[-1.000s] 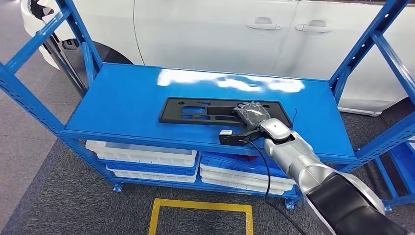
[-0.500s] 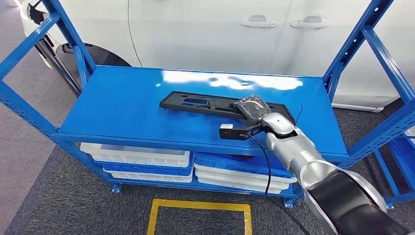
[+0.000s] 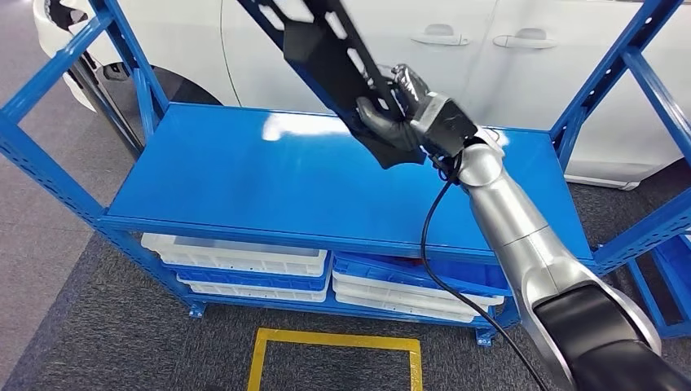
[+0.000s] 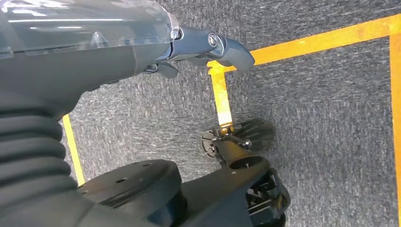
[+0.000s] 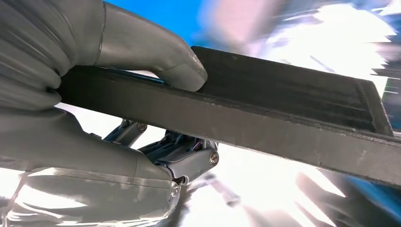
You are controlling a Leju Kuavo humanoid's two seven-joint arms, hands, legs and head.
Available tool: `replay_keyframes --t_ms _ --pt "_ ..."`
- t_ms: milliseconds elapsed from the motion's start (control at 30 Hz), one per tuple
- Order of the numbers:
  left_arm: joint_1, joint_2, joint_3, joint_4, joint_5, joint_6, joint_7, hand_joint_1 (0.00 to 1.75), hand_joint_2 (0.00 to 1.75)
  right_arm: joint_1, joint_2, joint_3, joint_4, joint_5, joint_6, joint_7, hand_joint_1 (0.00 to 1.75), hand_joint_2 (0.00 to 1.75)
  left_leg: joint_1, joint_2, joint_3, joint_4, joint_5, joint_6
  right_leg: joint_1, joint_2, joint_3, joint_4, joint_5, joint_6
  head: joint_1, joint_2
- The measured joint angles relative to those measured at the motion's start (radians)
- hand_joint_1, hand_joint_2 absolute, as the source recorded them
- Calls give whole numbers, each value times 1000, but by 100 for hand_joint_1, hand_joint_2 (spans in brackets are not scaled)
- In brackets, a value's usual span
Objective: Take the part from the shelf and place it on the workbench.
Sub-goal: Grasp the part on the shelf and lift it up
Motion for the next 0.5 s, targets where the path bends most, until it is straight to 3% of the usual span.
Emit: replay_keyframes --t_ms 33,100,167,300,367,433,467,500 --pt "-1 0 0 0 1 4 -3 0 175 10 8 -8 -55 -67 23 2 175 175 1 0 4 0 -3 -2 -2 -1 19 -45 33 2 0 0" --pt "-3 -2 1 0 4 12 -8 0 175 42 19 -19 -162 -170 53 -1 175 175 1 0 10 1 -9 -9 -5 -3 86 -193 104 1 0 0" --pt "-5 -3 2 0 11 24 -12 0 175 92 27 -22 -250 -236 72 -15 175 175 0 0 13 1 -13 -19 1 -2 125 -282 129 -8 0 0" --pt "-10 -6 7 0 19 60 -10 0 175 242 18 -14 -383 -304 96 -37 175 175 7 1 11 14 -29 -40 6 0 136 -301 130 -35 0 0" --pt "-10 -7 9 0 22 80 -6 0 175 307 -6 2 -425 -337 111 -36 175 175 9 0 -24 94 -79 -45 5 -3 142 -308 132 -47 0 0" --pt "-8 -7 11 0 30 89 -5 0 175 365 -33 26 -452 -371 120 -25 175 175 9 -1 -86 226 -137 -48 8 -4 143 -309 130 -52 0 0" --pt "-7 -7 14 0 36 90 -6 0 175 393 -44 37 -460 -385 121 -15 175 175 9 -1 -108 271 -149 -48 10 -4 144 -308 130 -53 0 0" --pt "-6 -8 17 0 44 90 -9 0 175 420 -53 47 -467 -398 118 -5 175 175 9 -1 -114 281 -143 -48 11 -4 144 -307 129 -54 0 0"
